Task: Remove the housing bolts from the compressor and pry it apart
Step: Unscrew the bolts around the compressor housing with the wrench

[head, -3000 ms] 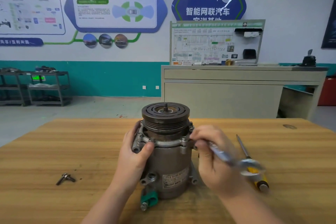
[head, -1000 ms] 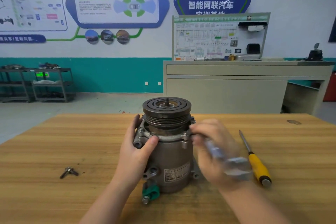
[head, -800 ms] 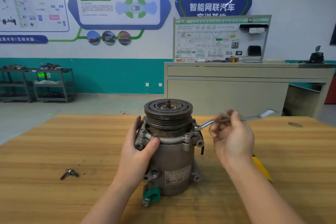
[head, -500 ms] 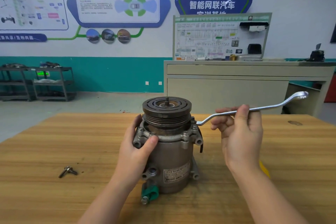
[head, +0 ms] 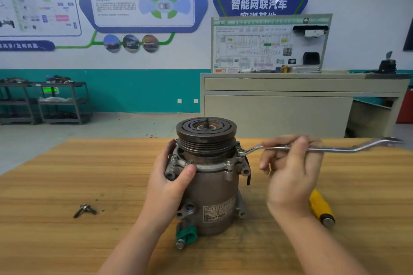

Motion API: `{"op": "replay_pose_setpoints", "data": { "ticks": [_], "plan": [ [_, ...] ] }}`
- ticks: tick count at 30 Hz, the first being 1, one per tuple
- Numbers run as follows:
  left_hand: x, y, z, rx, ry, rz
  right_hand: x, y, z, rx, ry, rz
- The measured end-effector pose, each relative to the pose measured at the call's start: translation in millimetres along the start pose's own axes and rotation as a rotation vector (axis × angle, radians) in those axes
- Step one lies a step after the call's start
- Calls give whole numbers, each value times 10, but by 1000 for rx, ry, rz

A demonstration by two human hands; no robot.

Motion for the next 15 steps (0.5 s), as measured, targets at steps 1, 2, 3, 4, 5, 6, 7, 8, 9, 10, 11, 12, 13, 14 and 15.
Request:
{"op": "replay_pose_setpoints", "data": {
  "ticks": [1,2,3,4,5,6,7,8,9,10,11,12,13,14,15],
  "plan": [
    [-2,0,-2,-1,-1,-1,120,46,-59,111,-215,-72],
    [-5,0,-4,0,-4,-1,238,75,-109,167,-408,-160],
    [-8,-1,-5,2,-5,3,326,76,-149,187,-563,-244],
    [-11,-3,-6,1,-4,7,381,71,-178,184,-660,-307],
    [-14,-4,-6,-4,-1,9,394,66,-196,172,-691,-349],
    [-16,-4,-6,-10,4,9,384,66,-207,160,-673,-382],
    [-15,-3,-6,-12,7,8,352,70,-211,154,-631,-410],
    [-13,0,-6,-10,3,6,310,78,-214,153,-583,-427],
    [-8,2,-3,-7,-3,4,258,92,-215,144,-527,-415],
    [-2,2,-1,-2,-10,2,207,104,-218,122,-467,-370],
    [3,0,1,2,-13,1,165,102,-218,89,-412,-309],
    [6,-3,3,3,-12,1,135,96,-214,53,-359,-251],
    [9,-6,5,1,-8,1,102,77,-201,16,-310,-206],
    [10,-8,3,-1,-3,-1,71,54,-183,-19,-258,-171],
    [10,-8,3,-3,-2,-3,29,29,-161,-57,-198,-143]
  ]
}}
Point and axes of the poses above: each hand's wrist, its own z-axis away from the middle knuckle, its own y-axis out of the back of the hand, x = y × z, the point moved 4 cm from there along -z, towards the middle knuckle, and after that the axes turned 10 degrees about y, right-handed, at the moved point
